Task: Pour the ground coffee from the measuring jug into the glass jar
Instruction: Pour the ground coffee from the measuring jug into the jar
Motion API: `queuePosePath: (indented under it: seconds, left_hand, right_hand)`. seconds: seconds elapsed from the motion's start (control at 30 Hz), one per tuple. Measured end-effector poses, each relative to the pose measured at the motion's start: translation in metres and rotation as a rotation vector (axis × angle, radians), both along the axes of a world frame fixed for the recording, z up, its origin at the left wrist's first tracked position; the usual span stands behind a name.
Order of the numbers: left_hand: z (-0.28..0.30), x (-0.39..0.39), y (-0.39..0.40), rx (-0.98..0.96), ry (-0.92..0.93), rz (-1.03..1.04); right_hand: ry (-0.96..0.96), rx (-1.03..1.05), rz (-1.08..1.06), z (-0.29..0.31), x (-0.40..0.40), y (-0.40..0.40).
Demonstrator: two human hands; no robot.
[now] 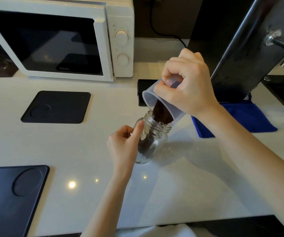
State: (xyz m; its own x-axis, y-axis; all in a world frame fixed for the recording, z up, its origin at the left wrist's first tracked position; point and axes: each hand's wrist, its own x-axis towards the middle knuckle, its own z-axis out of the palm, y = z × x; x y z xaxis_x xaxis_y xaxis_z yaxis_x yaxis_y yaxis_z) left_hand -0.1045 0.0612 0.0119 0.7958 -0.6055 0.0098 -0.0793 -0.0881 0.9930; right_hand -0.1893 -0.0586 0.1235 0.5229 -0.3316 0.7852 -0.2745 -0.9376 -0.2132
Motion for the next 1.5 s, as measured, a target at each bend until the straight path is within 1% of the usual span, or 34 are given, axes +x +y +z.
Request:
queuePosePath:
  seconds: [0.23,0.57,0.63,1.07,1.5]
  left_hand:
    - [-0.0009,0.0015,-0.0009,-0.002,0.003,0.007]
    - [-0.0011,0.0016,-0.0002,-0.009,-0.013,0.006]
    - [-0.0012,0.0011,-0.0004,-0.015,-0.003,0.007]
    - [-0.0004,0.0015,-0.0012,-0.019,0.005,0.015]
    - [-0.0013,0.0019,-0.0014,-0.014,0.013,0.008]
  right_hand:
    - [0.004,-0.021,0.015,0.0023,0.0001,0.0020]
    - [0.014,0.015,0.020,0.0035,-0.0008,-0.0005]
    - [0.007,0.001,-0.002,0.0051,-0.0018,-0.0012]
    - [0.008,-0.046,0.036,0.0036,0.0019,0.0061]
    - [0.016,-0.038,0.051,0.0022,0.0034,0.0054]
